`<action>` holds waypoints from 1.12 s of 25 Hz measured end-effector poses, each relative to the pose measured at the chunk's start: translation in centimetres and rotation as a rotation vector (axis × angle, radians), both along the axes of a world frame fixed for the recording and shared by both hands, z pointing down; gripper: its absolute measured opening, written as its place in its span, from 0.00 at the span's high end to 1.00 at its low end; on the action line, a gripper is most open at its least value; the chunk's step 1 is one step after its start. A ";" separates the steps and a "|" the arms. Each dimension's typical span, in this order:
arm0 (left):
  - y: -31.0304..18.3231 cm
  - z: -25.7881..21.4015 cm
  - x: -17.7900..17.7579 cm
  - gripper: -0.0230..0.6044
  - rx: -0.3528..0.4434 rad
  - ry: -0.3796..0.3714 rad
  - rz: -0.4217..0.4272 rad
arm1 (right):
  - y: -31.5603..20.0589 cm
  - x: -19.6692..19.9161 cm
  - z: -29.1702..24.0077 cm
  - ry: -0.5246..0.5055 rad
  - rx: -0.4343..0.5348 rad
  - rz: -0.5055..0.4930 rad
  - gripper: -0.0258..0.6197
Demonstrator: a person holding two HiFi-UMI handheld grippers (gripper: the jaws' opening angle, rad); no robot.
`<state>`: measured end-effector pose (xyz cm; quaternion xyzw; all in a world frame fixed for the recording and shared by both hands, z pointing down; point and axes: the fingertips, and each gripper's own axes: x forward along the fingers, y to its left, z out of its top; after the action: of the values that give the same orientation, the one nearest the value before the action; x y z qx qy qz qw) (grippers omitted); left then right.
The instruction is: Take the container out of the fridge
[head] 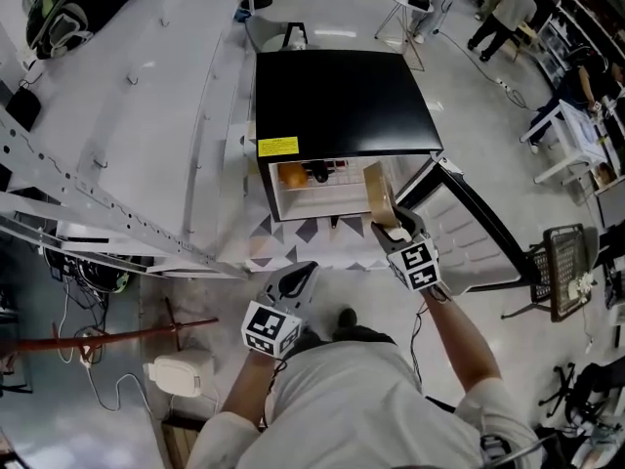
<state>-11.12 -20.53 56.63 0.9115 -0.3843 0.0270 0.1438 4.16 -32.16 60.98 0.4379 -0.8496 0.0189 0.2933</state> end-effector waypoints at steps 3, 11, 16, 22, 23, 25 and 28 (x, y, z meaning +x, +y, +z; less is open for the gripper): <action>0.0 -0.5 0.8 0.96 -0.020 0.035 -0.022 | 1.2 0.9 -1.5 -0.099 -0.003 -0.003 0.59; -0.6 -2.0 2.1 0.96 -0.022 0.058 -0.081 | 3.3 2.8 -5.3 -0.339 -0.005 -0.027 0.59; -0.9 -2.8 2.0 0.96 -0.024 0.091 -0.101 | 4.9 3.5 -6.9 -0.465 0.003 -0.023 0.59; -1.7 -3.7 0.6 0.96 0.001 0.084 -0.139 | 5.7 4.7 -8.5 -0.518 0.040 0.000 0.59; -1.8 -3.9 0.4 0.96 0.005 0.083 -0.143 | 5.7 4.8 -8.7 -0.528 0.042 0.002 0.59; -2.0 -4.1 0.2 0.96 0.010 0.086 -0.147 | 5.8 4.9 -8.8 -0.542 0.045 0.006 0.59; -2.2 -4.2 0.2 0.96 0.012 0.095 -0.146 | 5.9 4.9 -8.9 -0.546 0.053 0.004 0.59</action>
<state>-10.88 -22.70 52.43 0.8821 -0.4428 -0.0294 0.1581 9.11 -26.28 52.09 0.4258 -0.8966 0.1146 0.0415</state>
